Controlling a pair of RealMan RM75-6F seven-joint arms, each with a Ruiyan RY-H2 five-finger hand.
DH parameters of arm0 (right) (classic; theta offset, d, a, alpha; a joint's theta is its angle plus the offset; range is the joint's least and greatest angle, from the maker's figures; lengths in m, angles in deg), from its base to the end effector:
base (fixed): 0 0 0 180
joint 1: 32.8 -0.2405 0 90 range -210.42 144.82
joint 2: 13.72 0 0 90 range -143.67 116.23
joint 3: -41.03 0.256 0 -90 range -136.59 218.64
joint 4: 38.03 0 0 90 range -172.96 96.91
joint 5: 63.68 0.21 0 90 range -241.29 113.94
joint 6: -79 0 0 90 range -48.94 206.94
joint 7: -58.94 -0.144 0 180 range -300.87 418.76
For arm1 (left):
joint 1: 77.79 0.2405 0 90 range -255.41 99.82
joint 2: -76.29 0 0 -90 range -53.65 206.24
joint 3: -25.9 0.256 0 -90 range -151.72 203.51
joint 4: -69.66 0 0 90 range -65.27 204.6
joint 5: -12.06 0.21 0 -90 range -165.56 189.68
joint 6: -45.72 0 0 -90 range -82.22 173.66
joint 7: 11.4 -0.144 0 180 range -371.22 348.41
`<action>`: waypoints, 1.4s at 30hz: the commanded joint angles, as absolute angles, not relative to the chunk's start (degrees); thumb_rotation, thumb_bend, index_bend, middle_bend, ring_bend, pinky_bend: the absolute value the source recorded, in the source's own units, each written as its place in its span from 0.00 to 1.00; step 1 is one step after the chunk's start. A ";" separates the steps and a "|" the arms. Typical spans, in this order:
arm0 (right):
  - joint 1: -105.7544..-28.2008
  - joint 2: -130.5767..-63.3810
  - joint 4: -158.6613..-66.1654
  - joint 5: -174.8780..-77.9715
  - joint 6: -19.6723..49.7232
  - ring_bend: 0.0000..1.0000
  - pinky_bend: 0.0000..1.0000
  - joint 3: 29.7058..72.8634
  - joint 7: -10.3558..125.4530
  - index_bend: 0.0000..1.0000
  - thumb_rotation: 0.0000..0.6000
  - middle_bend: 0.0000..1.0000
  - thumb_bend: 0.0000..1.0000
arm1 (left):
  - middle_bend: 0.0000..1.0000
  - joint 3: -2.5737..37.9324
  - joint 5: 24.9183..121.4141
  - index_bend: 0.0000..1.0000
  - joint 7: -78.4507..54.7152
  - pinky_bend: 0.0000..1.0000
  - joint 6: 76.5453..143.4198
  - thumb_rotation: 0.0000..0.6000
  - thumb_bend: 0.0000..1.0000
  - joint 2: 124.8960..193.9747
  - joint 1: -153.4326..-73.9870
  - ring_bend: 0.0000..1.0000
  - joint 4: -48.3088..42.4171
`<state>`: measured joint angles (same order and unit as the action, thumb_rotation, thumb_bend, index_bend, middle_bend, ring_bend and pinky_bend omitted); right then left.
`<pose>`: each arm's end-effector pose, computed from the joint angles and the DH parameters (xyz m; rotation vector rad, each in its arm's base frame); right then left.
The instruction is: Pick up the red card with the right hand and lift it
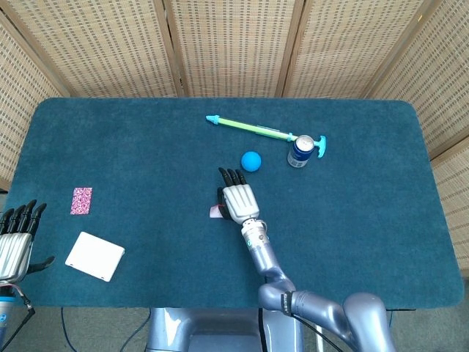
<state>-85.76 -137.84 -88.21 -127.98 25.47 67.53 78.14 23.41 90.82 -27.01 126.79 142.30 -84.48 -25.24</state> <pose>-0.0542 -0.3711 -0.1367 1.6972 -1.0537 1.0940 -0.3138 0.1874 0.1398 -1.4225 -0.8529 -0.6744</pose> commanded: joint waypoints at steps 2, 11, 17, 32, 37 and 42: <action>-86.52 -137.62 -87.88 -127.43 25.61 0.00 0.00 68.03 77.96 0.59 1.00 0.10 0.67 | 0.00 23.40 90.87 0.00 -27.05 0.03 126.91 1.00 0.12 142.27 -84.44 0.00 -25.30; -88.45 -137.33 -87.65 -127.17 25.01 0.00 0.00 68.70 77.48 0.59 1.00 0.10 0.67 | 0.00 23.16 90.77 0.00 -26.70 0.03 127.30 1.00 0.12 142.02 -84.32 0.00 -25.44; -89.48 -136.85 -88.34 -127.19 23.96 0.00 0.00 69.14 77.63 0.59 1.00 0.11 0.67 | 0.00 23.06 90.83 0.00 -26.34 0.03 127.54 1.00 0.12 141.81 -84.23 0.00 -25.52; -84.56 -129.43 -99.55 -125.75 19.98 0.00 0.00 68.65 77.12 0.59 1.00 0.10 0.66 | 0.00 23.28 91.92 0.00 -26.21 0.03 128.64 1.00 0.12 141.40 -83.81 0.00 -26.23; -79.10 -123.43 -108.12 -124.44 18.06 0.00 0.00 67.98 74.28 0.59 1.00 0.10 0.65 | 0.00 23.41 92.45 0.00 -26.28 0.03 129.04 1.00 0.12 141.30 -83.66 0.00 -26.45; -73.34 -116.94 -117.64 -122.89 16.21 0.00 0.00 67.44 70.96 0.59 1.00 0.10 0.65 | 0.00 23.67 93.33 0.00 -26.66 0.03 129.73 1.00 0.12 141.35 -83.43 0.00 -26.74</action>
